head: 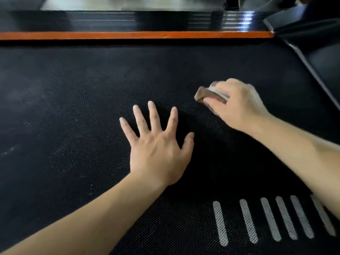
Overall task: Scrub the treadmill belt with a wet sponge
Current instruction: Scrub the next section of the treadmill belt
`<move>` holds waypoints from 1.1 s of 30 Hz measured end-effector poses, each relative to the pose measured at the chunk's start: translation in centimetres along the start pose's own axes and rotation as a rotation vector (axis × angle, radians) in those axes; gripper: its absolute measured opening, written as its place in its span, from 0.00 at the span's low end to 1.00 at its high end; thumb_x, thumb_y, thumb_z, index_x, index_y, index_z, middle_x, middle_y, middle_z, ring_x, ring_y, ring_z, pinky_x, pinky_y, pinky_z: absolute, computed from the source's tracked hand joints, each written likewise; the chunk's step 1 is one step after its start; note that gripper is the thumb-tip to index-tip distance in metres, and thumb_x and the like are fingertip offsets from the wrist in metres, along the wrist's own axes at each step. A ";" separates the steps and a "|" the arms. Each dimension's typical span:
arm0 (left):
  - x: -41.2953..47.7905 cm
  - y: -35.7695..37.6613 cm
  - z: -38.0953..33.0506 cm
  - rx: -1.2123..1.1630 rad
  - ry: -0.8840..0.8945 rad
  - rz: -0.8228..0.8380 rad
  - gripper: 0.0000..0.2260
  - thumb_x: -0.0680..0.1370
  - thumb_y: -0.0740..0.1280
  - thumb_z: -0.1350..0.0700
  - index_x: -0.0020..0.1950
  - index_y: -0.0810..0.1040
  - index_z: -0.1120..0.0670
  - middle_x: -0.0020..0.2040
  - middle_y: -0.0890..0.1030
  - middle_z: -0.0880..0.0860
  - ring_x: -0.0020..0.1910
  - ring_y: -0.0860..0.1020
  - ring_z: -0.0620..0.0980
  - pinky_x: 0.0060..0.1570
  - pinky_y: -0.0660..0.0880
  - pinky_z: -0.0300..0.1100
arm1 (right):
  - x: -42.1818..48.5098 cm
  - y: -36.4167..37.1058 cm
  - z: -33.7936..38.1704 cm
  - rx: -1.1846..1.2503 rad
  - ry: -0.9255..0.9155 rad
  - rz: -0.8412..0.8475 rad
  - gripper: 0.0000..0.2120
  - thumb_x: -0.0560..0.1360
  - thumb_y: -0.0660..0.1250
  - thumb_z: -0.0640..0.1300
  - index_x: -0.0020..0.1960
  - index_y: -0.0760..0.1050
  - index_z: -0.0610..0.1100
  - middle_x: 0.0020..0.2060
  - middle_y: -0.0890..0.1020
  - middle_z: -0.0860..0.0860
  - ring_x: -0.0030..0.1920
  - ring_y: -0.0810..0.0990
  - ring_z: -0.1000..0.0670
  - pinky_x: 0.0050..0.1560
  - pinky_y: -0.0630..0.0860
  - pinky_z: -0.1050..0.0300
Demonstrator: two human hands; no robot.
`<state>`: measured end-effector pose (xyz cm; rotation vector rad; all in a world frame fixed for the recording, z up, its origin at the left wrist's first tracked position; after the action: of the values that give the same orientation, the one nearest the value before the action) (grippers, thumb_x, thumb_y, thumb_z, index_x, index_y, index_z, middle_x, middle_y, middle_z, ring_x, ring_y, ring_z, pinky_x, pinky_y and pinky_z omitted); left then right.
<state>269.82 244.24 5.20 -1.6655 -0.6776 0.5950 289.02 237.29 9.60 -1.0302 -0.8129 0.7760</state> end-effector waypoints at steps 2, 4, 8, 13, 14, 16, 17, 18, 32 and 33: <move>0.0 0.1 0.0 0.005 -0.003 0.002 0.35 0.78 0.42 0.29 0.83 0.46 0.41 0.84 0.42 0.60 0.81 0.37 0.67 0.74 0.36 0.72 | 3.8 -0.4 -3.1 -0.103 0.109 -0.089 0.11 0.77 0.65 0.58 0.50 0.79 0.51 0.44 0.80 0.48 0.47 0.79 0.42 0.49 0.73 0.48; -0.1 0.1 0.0 0.001 -0.005 -0.002 0.35 0.78 0.42 0.29 0.83 0.46 0.41 0.84 0.42 0.59 0.81 0.36 0.67 0.74 0.36 0.71 | 6.6 -0.8 -5.4 -0.097 0.329 -0.173 0.13 0.77 0.64 0.58 0.50 0.77 0.50 0.49 0.82 0.45 0.51 0.80 0.39 0.51 0.74 0.47; -0.2 -0.1 -0.1 0.016 -0.010 0.003 0.35 0.78 0.42 0.29 0.83 0.46 0.40 0.84 0.42 0.59 0.81 0.36 0.66 0.74 0.35 0.71 | 5.2 1.7 -1.1 0.031 0.035 -0.029 0.13 0.77 0.66 0.58 0.54 0.80 0.50 0.47 0.81 0.46 0.46 0.79 0.42 0.48 0.75 0.48; 0.0 -0.2 -0.2 0.015 -0.010 0.011 0.35 0.77 0.42 0.28 0.83 0.44 0.40 0.84 0.40 0.58 0.81 0.35 0.65 0.74 0.34 0.70 | 7.6 -0.1 -4.0 -0.057 0.119 -0.070 0.12 0.78 0.66 0.57 0.54 0.80 0.51 0.47 0.81 0.46 0.50 0.80 0.40 0.51 0.75 0.46; 0.0 -0.2 -0.3 0.015 -0.011 0.014 0.35 0.77 0.42 0.29 0.83 0.43 0.40 0.84 0.40 0.58 0.80 0.34 0.65 0.74 0.34 0.70 | 8.9 -0.5 -5.1 -0.058 0.259 -0.108 0.12 0.78 0.65 0.57 0.52 0.79 0.50 0.48 0.81 0.46 0.52 0.80 0.39 0.52 0.75 0.46; 0.0 -0.3 -0.3 0.023 -0.008 0.015 0.35 0.78 0.42 0.29 0.83 0.43 0.40 0.84 0.39 0.58 0.80 0.34 0.65 0.74 0.34 0.71 | 10.1 0.2 -4.9 -0.069 0.319 -0.157 0.14 0.78 0.64 0.59 0.53 0.79 0.49 0.51 0.82 0.45 0.54 0.80 0.38 0.54 0.74 0.46; -0.1 -0.2 -0.3 0.028 -0.009 0.019 0.35 0.78 0.42 0.29 0.83 0.43 0.40 0.84 0.40 0.58 0.80 0.34 0.65 0.74 0.35 0.71 | 10.0 1.2 -3.5 -0.054 0.238 -0.132 0.16 0.78 0.64 0.60 0.56 0.80 0.50 0.52 0.82 0.45 0.55 0.80 0.39 0.55 0.75 0.46; -0.1 -0.3 -0.3 0.028 -0.011 0.018 0.35 0.77 0.42 0.29 0.83 0.43 0.40 0.84 0.40 0.58 0.80 0.34 0.65 0.74 0.35 0.71 | 9.4 2.1 -1.8 -0.008 0.125 -0.087 0.16 0.78 0.65 0.60 0.57 0.80 0.51 0.52 0.82 0.46 0.53 0.80 0.40 0.55 0.76 0.45; 0.3 -0.3 -0.4 0.014 -0.012 0.016 0.36 0.77 0.42 0.28 0.82 0.41 0.39 0.84 0.37 0.57 0.80 0.32 0.63 0.74 0.33 0.70 | 14.4 4.4 1.4 -0.089 0.006 -0.058 0.19 0.78 0.63 0.62 0.57 0.80 0.49 0.53 0.83 0.45 0.55 0.80 0.40 0.52 0.70 0.48; 0.2 -0.2 -0.4 0.011 -0.005 0.018 0.36 0.77 0.42 0.28 0.82 0.41 0.39 0.84 0.38 0.57 0.80 0.32 0.63 0.74 0.33 0.70 | 15.0 3.5 -0.2 -0.142 0.069 -0.068 0.19 0.78 0.63 0.62 0.58 0.80 0.49 0.54 0.83 0.44 0.56 0.80 0.39 0.53 0.71 0.48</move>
<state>270.20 244.16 5.48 -1.6613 -0.6628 0.6151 295.82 251.13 9.40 -1.1436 -0.8488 0.6288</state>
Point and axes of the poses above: each hand's wrist, its own x-axis towards the middle knuckle, its own y-axis out of the palm, z = x × y, the point moved 3 cm from there along x, towards the middle knuckle
